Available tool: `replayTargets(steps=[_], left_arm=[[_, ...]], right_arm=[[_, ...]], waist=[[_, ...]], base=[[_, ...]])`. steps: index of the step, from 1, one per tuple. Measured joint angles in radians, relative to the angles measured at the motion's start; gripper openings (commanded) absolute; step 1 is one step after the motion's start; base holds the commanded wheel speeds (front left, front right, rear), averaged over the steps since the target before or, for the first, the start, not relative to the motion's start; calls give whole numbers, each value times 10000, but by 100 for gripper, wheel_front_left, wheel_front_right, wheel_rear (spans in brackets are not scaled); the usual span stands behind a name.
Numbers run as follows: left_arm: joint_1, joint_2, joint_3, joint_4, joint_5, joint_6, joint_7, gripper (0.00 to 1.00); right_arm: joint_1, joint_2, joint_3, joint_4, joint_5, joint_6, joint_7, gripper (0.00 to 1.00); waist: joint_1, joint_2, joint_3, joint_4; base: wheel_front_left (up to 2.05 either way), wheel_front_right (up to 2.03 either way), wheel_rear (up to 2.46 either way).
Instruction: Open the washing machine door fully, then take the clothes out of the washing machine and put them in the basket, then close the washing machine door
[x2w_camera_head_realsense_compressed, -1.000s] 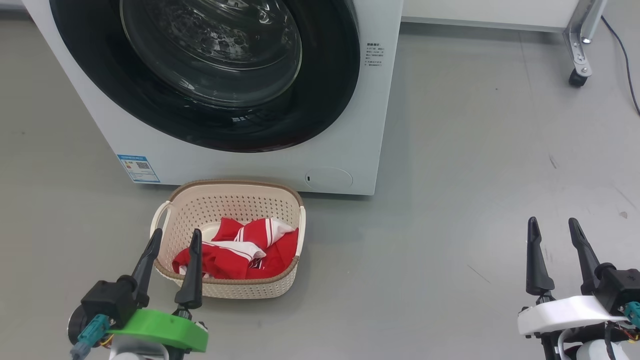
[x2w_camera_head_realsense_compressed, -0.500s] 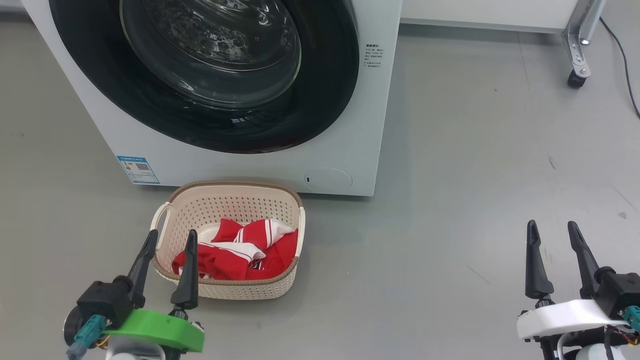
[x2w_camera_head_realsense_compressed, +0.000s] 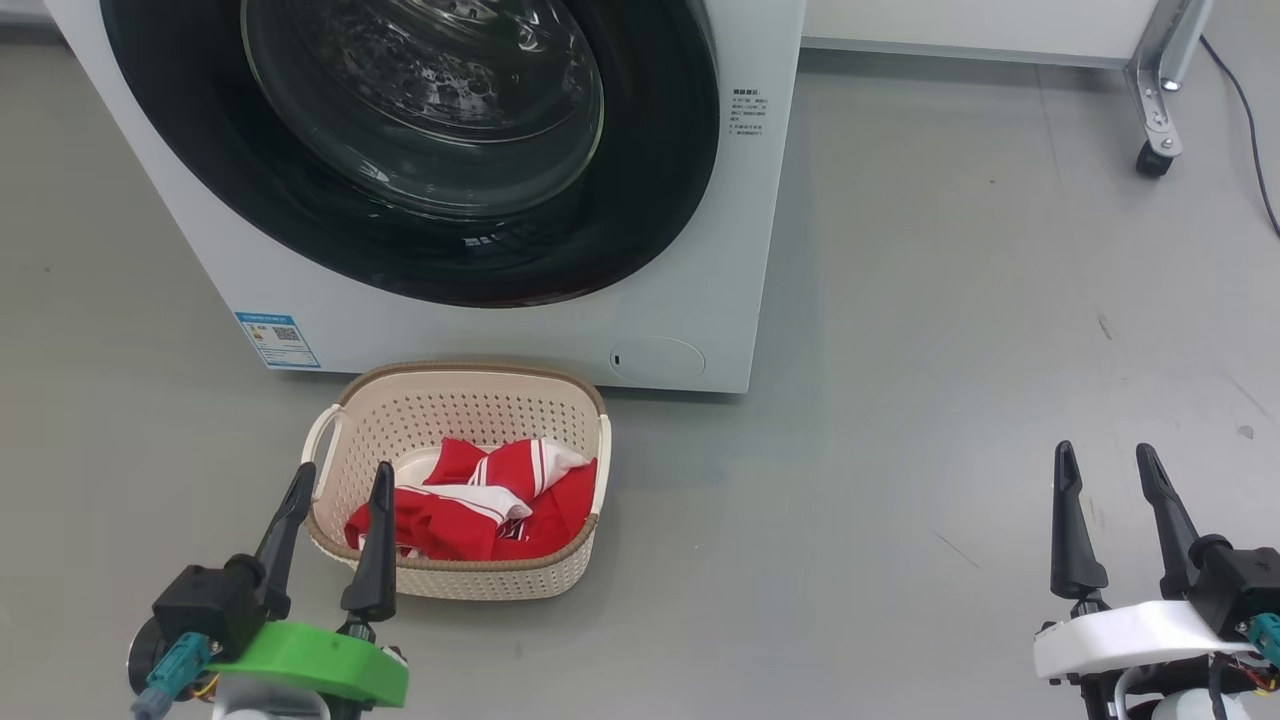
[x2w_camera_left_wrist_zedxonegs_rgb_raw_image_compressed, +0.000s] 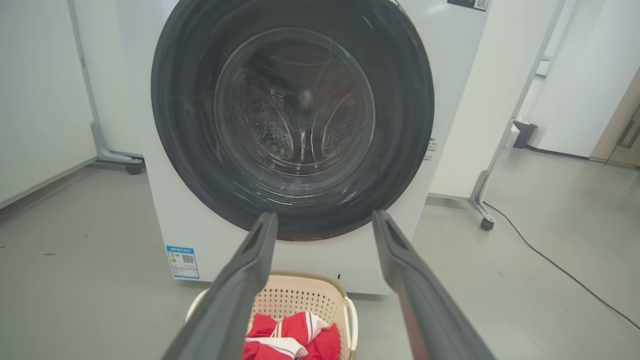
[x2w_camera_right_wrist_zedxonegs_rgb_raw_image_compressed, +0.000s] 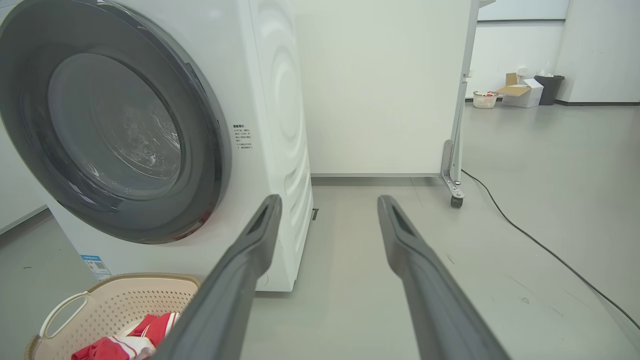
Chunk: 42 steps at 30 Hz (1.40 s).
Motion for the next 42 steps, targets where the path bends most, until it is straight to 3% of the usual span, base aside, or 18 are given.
replayTargets(steps=[14,15,24,42], left_arm=[[93,4,15,6,-92,0,0,100],[97,-4,10,35,-132,0,0,0],[439,-199,-138,631,-320,0,15,0],[443,-236,184,554,-2477,0,541,0]], right_arm=[[17,35,-10,-17,-82,6,0,100],[18,42,-6,12,-81,6,2,0],[253,328,48,706,77,13,27,0],[88,351,-209,982,2619,276,721,0]], waist=[[0,0,-13,-3],[0,0,-13,-3],[0,0,-20,-16],[0,0,-86,-109]], base=[[0,0,0],[0,0,0],[0,0,0],[0,0,0]])
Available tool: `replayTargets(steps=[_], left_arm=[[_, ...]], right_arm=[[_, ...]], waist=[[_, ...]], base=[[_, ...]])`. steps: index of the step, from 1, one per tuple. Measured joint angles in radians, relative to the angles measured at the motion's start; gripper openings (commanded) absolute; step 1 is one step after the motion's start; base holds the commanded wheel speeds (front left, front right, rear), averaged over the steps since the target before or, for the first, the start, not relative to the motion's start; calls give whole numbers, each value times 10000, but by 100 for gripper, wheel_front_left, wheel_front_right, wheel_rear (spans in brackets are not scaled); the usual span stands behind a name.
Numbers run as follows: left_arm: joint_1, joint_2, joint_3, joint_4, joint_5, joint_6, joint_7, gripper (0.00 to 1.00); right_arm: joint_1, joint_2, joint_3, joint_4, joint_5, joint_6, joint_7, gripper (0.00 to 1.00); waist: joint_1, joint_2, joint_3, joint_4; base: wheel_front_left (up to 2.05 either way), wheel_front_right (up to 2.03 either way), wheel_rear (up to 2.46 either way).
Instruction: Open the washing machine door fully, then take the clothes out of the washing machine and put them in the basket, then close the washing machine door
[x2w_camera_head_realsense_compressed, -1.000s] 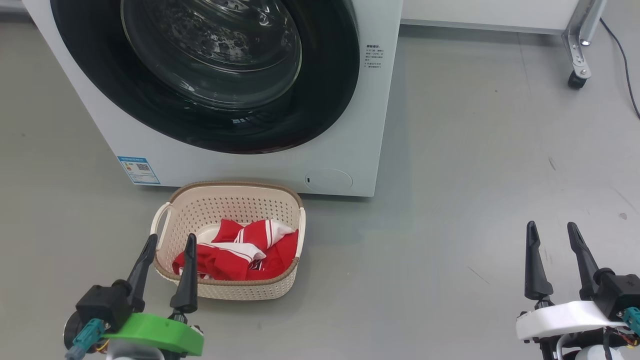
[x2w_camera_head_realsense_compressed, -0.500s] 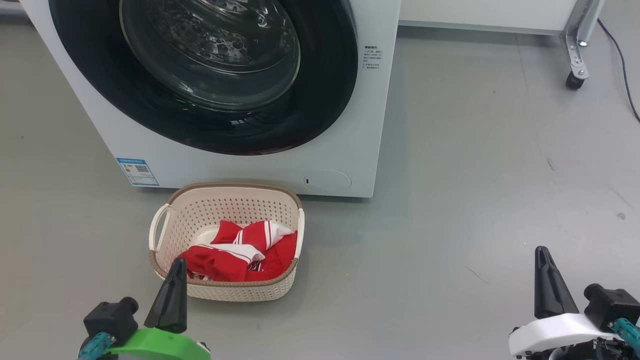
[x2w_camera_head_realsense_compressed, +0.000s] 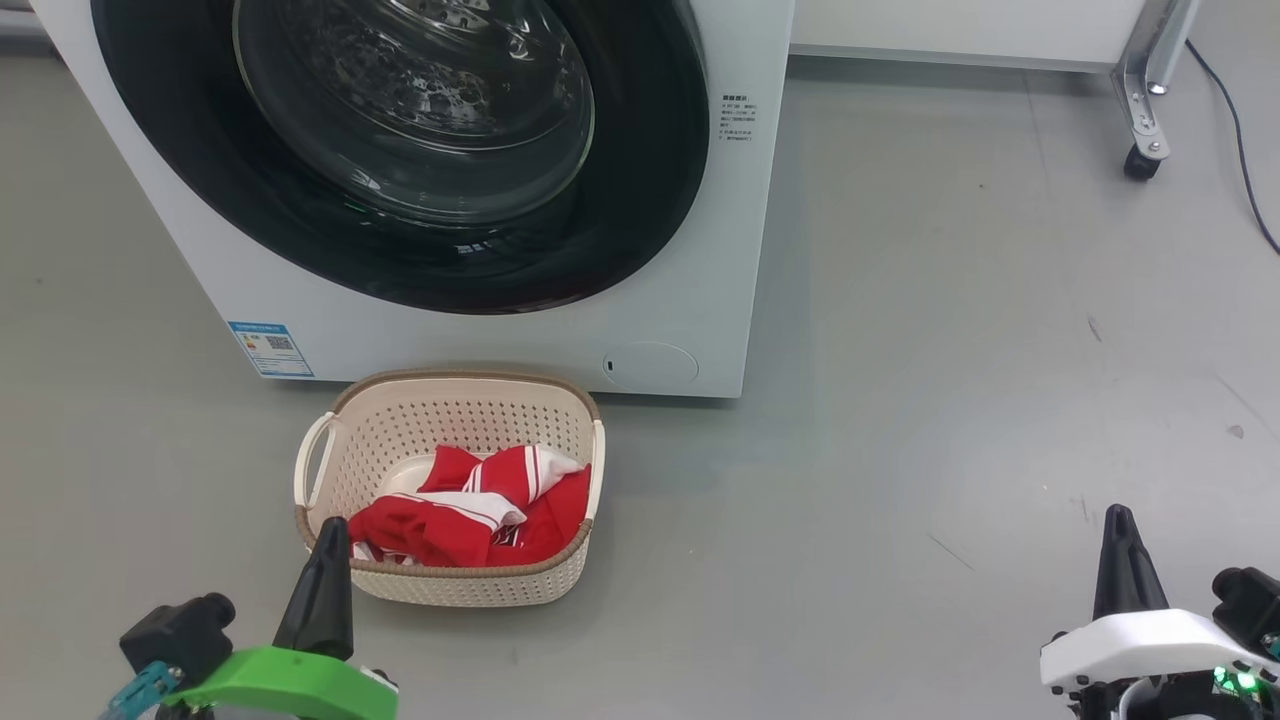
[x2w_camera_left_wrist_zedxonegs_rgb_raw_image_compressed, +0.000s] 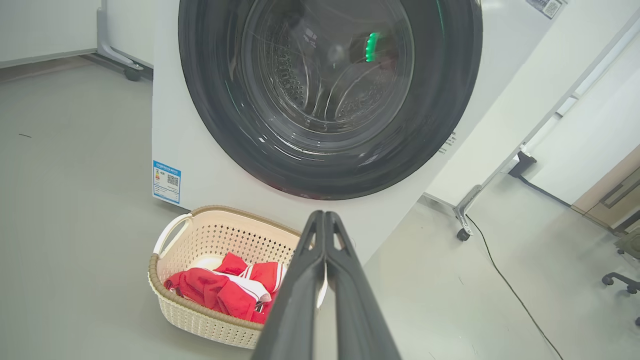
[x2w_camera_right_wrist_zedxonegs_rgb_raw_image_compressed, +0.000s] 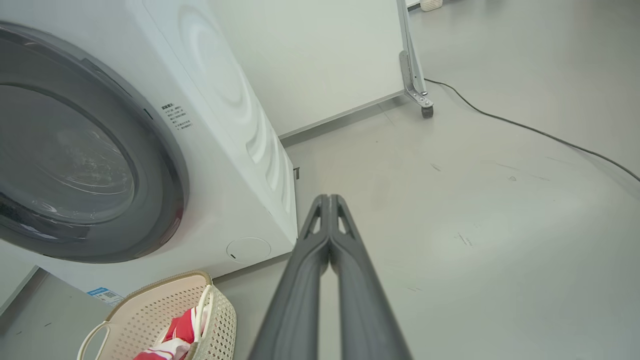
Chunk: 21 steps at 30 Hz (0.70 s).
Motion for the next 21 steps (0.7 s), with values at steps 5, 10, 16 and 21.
replayTargets(steps=[5,10,16,21], left_arm=[[0,0,121,-8,-562,2,169,0],[-1,2,242,-8,-1143,2,316,0],[-5,10,364,-2,-2002,2,589,0],[-13,21,497,4,-2569,2,719,0]], right_arm=[[-114,8,-84,59,614,54,188,0],[-165,21,-165,125,1231,113,385,0],[-335,31,-265,234,2159,234,629,0],[-381,36,-345,313,2800,314,809,0]], waist=[[0,0,-16,-25],[0,0,-33,-51],[0,0,-57,-85],[0,0,-74,-109]], base=[[0,0,0],[0,0,0],[0,0,0],[0,0,0]])
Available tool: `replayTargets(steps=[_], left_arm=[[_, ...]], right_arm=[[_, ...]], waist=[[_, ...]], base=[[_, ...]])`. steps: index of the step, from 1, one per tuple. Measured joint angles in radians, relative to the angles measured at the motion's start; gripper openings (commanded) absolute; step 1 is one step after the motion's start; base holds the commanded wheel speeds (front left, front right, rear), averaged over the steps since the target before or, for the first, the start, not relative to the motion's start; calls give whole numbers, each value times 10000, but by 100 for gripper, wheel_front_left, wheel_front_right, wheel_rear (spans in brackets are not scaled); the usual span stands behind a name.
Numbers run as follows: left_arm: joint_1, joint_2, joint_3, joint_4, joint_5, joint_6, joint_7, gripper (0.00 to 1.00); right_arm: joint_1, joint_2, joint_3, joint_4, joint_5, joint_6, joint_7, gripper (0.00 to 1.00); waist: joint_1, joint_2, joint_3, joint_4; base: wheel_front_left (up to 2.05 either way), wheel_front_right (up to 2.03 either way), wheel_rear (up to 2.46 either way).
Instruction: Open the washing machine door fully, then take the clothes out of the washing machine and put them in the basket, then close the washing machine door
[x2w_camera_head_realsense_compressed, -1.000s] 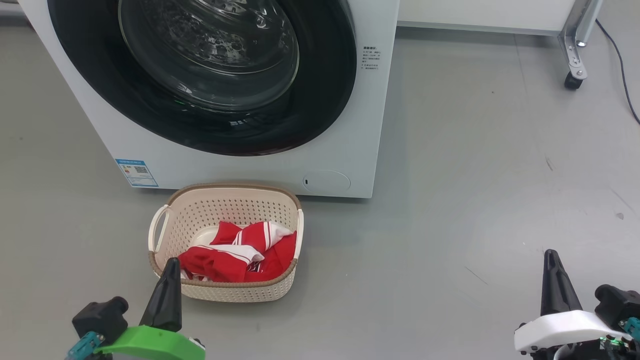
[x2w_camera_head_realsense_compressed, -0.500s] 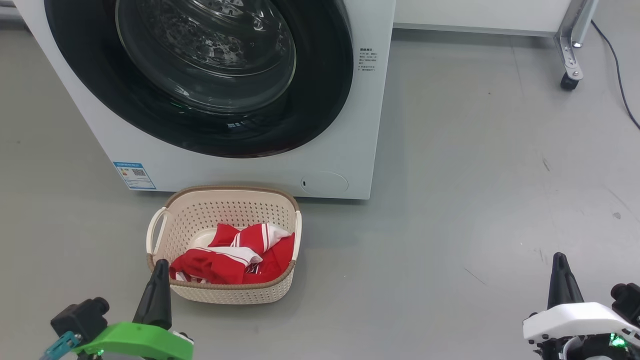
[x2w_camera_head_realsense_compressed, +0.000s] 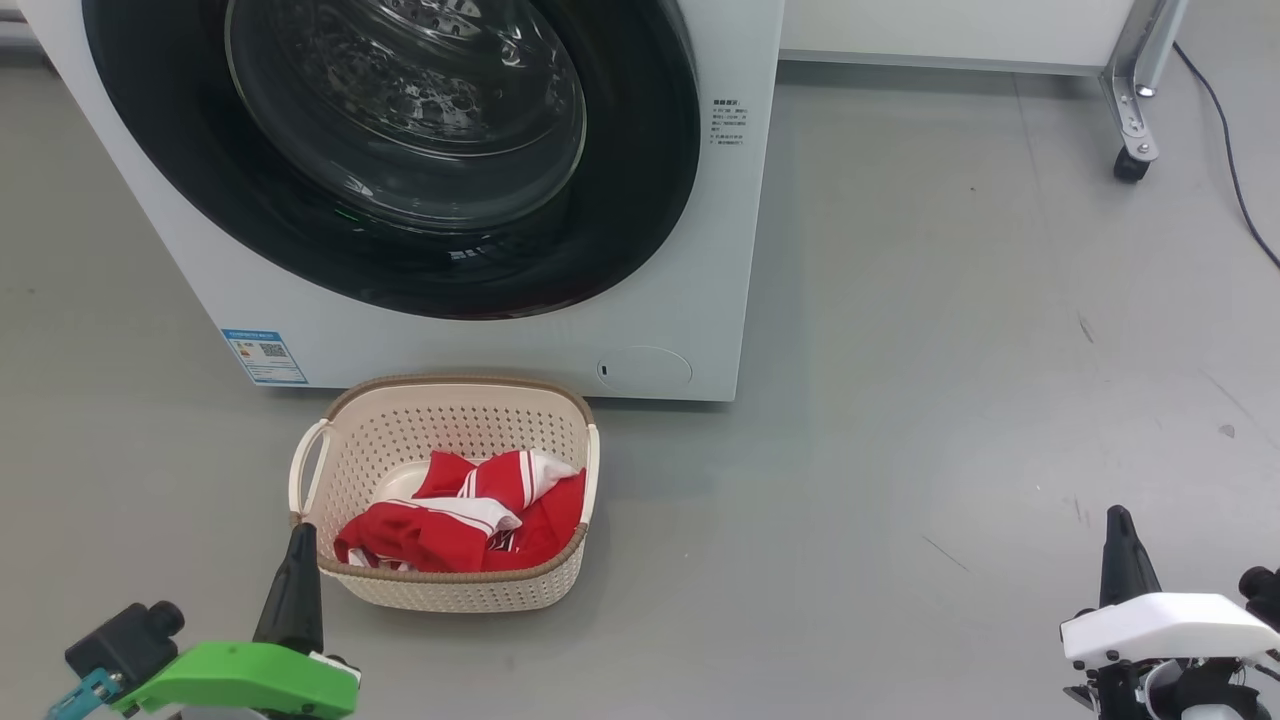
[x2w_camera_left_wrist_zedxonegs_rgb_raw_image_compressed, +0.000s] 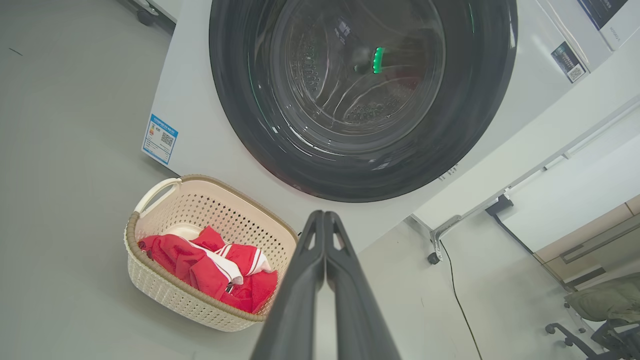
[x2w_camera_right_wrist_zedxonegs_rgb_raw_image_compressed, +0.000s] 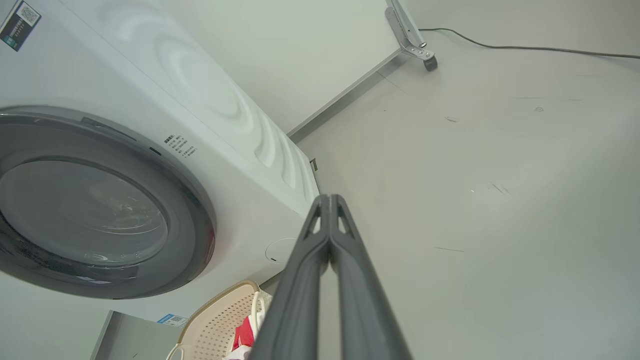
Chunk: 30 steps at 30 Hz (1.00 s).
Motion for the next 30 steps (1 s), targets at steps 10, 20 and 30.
replayTargets(steps=[10,20,30], left_arm=[[-24,21,186,50,-1133,0,339,0],[-41,48,412,98,-2297,0,673,0],[-165,77,591,144,-3381,0,924,0]], right_arm=[[-211,12,-151,130,1279,128,366,0],[-384,25,-297,270,2556,305,698,0],[-576,40,-430,389,3714,410,1007,0]], waist=[[0,0,-34,-48],[0,0,-69,-95],[0,0,-99,-137]], base=[[0,0,0],[0,0,0],[0,0,0]])
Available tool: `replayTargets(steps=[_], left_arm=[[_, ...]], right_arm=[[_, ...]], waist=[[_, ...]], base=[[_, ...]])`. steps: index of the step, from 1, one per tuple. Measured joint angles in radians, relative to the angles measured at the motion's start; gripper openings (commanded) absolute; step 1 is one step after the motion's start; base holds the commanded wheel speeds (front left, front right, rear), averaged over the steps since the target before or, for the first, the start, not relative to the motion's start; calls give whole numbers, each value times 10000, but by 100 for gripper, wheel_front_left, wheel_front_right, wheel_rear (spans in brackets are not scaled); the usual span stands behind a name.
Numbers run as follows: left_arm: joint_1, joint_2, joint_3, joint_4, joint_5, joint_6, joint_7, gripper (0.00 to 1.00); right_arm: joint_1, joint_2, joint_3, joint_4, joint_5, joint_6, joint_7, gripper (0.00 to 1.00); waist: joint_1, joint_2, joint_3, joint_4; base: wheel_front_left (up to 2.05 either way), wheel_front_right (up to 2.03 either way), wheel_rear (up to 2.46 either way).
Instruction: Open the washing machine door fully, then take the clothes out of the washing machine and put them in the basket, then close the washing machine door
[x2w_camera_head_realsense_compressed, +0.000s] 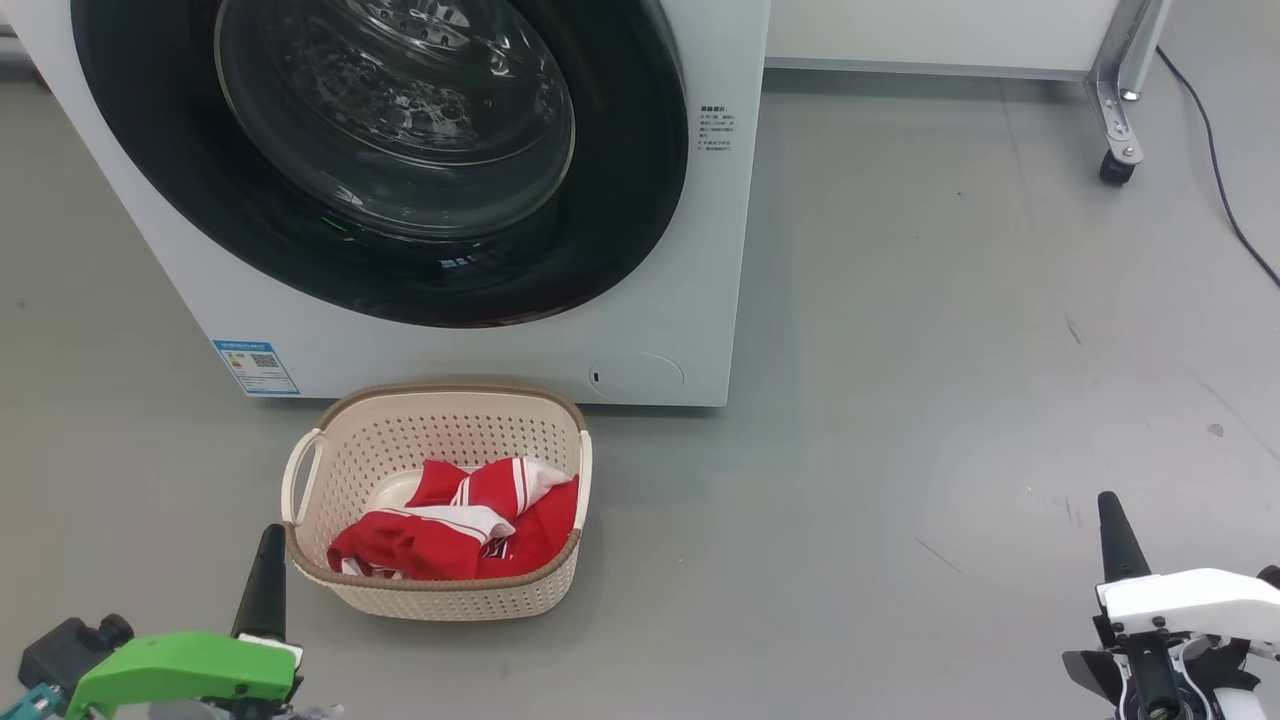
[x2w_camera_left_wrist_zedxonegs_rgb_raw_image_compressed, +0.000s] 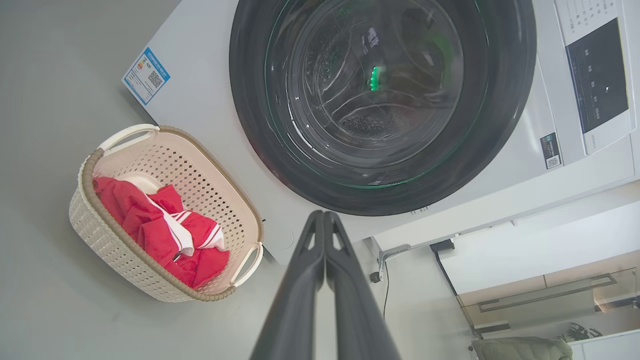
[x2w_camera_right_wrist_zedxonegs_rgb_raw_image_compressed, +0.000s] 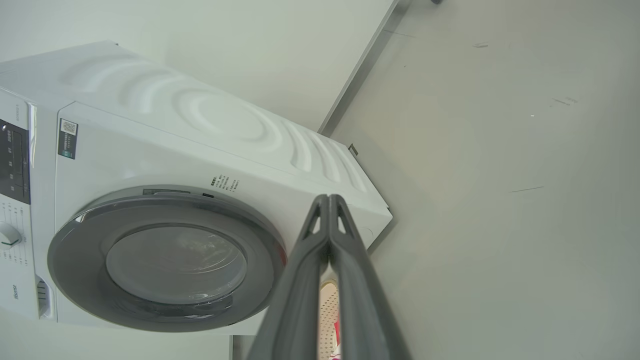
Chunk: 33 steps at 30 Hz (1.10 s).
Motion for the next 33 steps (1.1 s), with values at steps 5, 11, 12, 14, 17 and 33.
replayTargets(steps=[5,11,12,14,17,33], left_arm=[[-24,4,115,21,-593,0,182,0],[-65,12,219,58,-1262,0,368,0],[-82,13,236,65,-1344,0,380,0],[-127,13,284,77,-1546,0,410,0],[-154,25,360,96,-1939,0,552,0],[-240,48,667,182,-3666,0,989,0]], right_arm=[[-65,4,-71,61,639,84,165,0],[-216,4,-155,138,1402,188,385,0],[-223,6,-171,157,1542,199,408,0],[-235,6,-203,182,1801,209,474,0],[-301,10,-247,230,2188,251,573,0],[-621,13,-451,405,4088,504,1085,0]], waist=[[0,0,-17,-23],[0,0,-38,-51],[0,0,-41,-56],[0,0,-48,-66],[0,0,-59,-80],[0,0,-108,-146]], base=[[0,0,0],[0,0,0],[0,0,0],[0,0,0],[0,0,0],[0,0,0]])
